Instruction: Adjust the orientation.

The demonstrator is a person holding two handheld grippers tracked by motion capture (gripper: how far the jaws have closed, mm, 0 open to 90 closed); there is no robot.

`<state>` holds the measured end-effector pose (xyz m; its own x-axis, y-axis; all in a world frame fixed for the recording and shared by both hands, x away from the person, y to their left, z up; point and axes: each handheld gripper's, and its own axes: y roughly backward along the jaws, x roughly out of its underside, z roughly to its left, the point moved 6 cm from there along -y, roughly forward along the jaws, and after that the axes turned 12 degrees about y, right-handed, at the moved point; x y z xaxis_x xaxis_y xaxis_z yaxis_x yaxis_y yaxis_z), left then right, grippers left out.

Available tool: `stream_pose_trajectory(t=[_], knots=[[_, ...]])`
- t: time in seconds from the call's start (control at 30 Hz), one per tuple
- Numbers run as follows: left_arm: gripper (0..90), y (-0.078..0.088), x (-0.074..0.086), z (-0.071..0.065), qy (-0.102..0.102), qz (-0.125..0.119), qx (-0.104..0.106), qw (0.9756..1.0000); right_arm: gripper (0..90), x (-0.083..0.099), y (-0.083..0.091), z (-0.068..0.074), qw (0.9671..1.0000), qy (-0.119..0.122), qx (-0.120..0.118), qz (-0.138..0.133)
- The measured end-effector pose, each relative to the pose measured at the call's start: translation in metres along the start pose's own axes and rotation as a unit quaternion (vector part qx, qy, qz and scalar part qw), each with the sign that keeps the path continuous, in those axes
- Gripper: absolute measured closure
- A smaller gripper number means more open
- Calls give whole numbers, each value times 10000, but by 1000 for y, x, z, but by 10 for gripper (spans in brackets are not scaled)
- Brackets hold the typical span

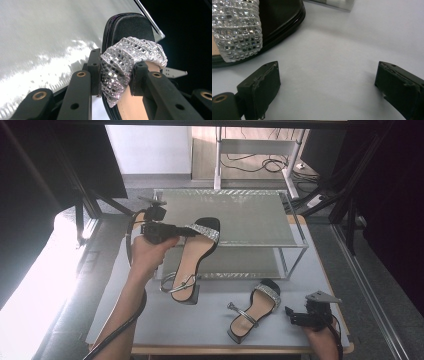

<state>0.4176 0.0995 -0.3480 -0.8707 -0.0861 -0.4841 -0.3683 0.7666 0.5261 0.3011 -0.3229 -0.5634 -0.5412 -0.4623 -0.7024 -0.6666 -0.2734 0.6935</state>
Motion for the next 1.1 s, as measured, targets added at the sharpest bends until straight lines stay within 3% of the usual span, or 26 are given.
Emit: stream_pose_trajectory(t=[0.63,1.1], knots=[[684,-4,-54,13,474,-242,-222,9983,55,0,0,0,10000,4,-11,12],[684,-24,-90,31,776,-340,-357,9958,55,0,0,0,10000,8,-5,2]])
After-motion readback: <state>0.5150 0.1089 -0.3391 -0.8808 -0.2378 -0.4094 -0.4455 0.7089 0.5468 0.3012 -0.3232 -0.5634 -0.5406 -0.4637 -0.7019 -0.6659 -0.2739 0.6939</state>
